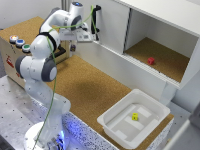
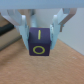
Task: Place the purple object inside the right cabinet
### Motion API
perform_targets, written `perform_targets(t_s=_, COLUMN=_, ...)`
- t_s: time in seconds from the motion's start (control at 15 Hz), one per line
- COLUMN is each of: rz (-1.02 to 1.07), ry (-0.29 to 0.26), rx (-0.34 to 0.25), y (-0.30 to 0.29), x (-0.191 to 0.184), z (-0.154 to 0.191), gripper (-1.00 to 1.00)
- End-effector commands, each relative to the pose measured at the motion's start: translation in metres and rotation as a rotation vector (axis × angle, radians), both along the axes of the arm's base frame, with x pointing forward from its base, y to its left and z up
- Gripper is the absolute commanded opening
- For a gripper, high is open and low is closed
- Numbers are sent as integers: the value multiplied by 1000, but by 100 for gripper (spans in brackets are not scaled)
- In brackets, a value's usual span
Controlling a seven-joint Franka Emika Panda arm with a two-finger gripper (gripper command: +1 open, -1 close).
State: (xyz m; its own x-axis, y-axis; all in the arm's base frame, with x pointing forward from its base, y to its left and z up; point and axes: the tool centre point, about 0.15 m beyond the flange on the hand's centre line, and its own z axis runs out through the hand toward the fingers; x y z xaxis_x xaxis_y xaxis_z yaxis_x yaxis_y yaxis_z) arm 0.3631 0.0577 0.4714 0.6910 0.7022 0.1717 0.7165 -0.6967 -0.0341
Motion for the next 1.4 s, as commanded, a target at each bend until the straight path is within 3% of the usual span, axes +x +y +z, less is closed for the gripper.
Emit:
perform_targets(t_s=0.0, rz=-210, ry=-131, rx=45, y=-151, x=38, z=-8, gripper=-100)
perform_targets(t_s=0.2, rz=-395, ry=-165, rx=-28, y=-230, x=86, z=7, gripper=-100)
perform_targets(t_s=0.67, rz=-772, ry=-222, rx=-67, y=-369, x=170, z=52, gripper=-100)
perform_targets(t_s=0.8, rz=-820, ry=-220, rx=-63, y=-401, x=192, z=49, gripper=-100)
perform_targets(t_s=0.87, rz=-834, ry=-220, rx=-21, y=-415, x=201, z=48, gripper=-100)
perform_targets(t_s=1.0, rz=-841, ry=-225, rx=-15, y=-437, x=224, z=43, gripper=-100)
perform_targets(t_s=1.33, rz=-838, ry=-243, rx=72, y=-459, x=284, z=15, gripper=-100)
